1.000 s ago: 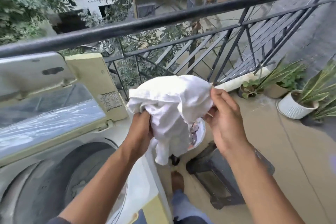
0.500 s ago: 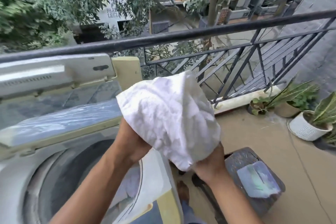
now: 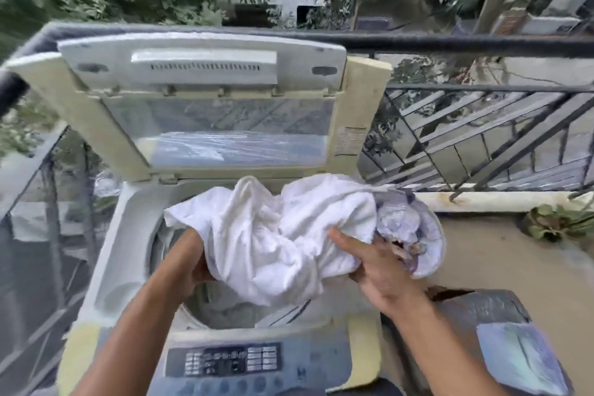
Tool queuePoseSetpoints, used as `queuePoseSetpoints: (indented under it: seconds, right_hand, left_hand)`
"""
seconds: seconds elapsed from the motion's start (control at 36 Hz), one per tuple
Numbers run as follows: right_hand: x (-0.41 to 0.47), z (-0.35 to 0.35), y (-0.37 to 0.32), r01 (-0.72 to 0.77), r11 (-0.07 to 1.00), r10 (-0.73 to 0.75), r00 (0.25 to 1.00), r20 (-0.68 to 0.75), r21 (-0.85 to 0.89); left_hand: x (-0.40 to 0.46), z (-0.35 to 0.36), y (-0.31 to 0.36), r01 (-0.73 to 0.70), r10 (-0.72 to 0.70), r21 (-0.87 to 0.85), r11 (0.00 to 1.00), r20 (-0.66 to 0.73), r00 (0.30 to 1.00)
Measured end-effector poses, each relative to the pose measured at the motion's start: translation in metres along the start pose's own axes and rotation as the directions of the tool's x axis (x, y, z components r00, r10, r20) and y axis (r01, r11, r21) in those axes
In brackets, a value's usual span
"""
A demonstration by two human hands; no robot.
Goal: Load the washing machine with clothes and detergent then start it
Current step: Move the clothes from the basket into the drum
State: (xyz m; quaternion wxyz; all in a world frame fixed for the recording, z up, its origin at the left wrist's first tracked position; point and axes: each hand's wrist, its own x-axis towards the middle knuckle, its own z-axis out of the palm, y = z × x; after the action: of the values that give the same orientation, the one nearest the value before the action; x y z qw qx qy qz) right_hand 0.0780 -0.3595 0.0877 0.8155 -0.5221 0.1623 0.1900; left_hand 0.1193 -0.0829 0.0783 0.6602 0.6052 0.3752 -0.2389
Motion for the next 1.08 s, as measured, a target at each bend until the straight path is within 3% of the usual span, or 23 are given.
queuePoseSetpoints:
  seconds: [0.06,0.14,0.28,0.36,0.56,0.64,1.08]
  right_hand:
    - [0.011,0.015,0.015,-0.046,0.991,0.046,0.999,-0.008,-0.123]
    - [0.032,0.035,0.044,-0.163,0.976,0.159,0.986,-0.040,-0.145]
    - [0.077,0.047,0.084,-0.321,0.938,0.306,0.944,-0.122,-0.131]
    - [0.104,0.051,0.097,-0.372,0.923,0.349,0.918,-0.188,-0.100]
    - [0.131,0.064,0.087,-0.309,0.950,0.310,0.934,-0.177,0.032]
    - [0.129,0.057,0.079,-0.264,0.965,0.261,0.950,-0.173,0.009]
    - [0.072,0.007,0.049,-0.119,0.971,0.094,0.988,-0.126,-0.209]
  left_hand:
    - [0.017,-0.020,-0.021,-0.056,0.054,-0.037,0.998,-0.045,0.998]
    - [0.023,-0.043,-0.043,-0.035,0.033,-0.104,0.994,-0.025,0.999]
    - [0.042,-0.055,-0.055,0.189,-0.174,-0.251,0.949,0.081,0.981]
    - [0.048,-0.052,-0.053,0.219,-0.190,-0.296,0.930,0.124,0.974]
    - [0.073,-0.048,-0.042,-0.050,0.032,-0.316,0.947,-0.063,0.998]
    - [0.073,-0.039,-0.032,-0.112,0.096,-0.300,0.947,-0.067,0.993]
    - [0.038,0.012,-0.051,-0.199,0.201,0.052,0.979,-0.039,0.979]
